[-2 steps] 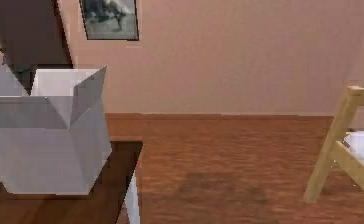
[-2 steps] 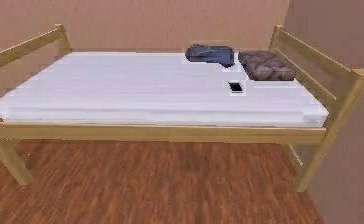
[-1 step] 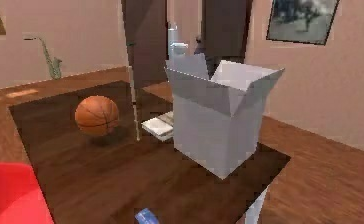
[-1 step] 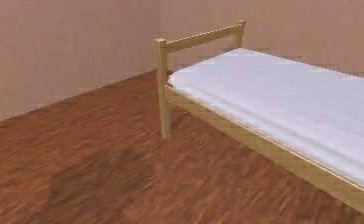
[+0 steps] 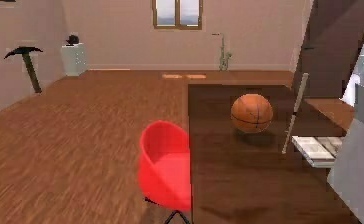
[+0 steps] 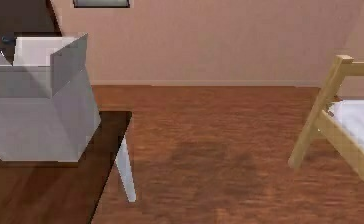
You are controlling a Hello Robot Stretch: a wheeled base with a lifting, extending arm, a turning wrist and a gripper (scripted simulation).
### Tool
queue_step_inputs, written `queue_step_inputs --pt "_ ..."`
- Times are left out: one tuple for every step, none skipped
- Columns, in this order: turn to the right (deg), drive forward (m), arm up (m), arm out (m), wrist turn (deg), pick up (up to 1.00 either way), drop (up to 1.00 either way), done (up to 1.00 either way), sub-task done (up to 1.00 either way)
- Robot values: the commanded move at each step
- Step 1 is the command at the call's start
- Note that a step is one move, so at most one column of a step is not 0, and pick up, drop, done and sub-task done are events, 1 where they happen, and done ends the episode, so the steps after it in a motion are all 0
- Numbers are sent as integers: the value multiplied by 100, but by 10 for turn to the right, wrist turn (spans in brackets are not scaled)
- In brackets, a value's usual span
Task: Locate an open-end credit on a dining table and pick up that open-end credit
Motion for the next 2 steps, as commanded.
queue_step_inputs --pt "-450 0 0 0 0 0 0 0 0" --pt "-120 0 0 0 0 0 0 0 0"
